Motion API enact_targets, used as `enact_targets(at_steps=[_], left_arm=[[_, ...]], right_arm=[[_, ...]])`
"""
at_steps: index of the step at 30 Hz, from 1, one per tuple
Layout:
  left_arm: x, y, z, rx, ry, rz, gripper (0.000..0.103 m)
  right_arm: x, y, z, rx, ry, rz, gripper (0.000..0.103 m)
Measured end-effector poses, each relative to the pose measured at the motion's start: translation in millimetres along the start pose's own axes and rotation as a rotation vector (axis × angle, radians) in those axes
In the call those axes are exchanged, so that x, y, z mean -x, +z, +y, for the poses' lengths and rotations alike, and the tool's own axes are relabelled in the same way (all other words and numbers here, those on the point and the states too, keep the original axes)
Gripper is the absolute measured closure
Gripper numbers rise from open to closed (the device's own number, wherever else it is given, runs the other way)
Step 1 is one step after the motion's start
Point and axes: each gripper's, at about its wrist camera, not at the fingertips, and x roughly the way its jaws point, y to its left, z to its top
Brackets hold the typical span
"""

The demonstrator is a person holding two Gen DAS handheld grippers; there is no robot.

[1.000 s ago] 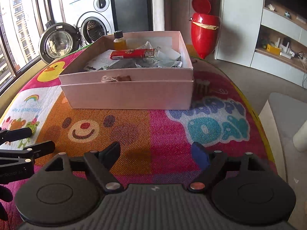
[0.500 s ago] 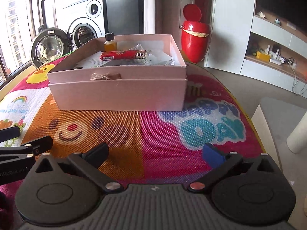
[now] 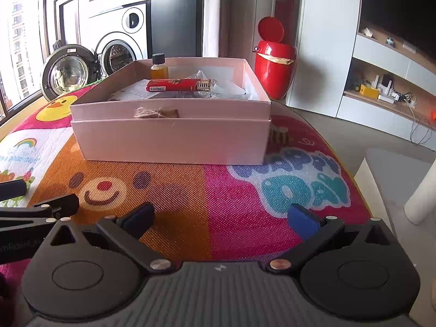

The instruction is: Organize rigid objects

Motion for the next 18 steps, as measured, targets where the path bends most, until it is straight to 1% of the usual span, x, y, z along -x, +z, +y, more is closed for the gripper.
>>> enact_targets(at_steps=[5,18], left_arm=[[0.1,0.1,0.1,0.004,-0.003,0.001,0.01],[-0.2,0.6,-0.1,0.007,-0.004,0.002,0.009]], right_arm=[[-1.8,-0.4,-3.8,-0.03,0.012,0.005,0.0],[-2.3,-1.0,-4.0,-0.033,0.015,0.004,0.0]])
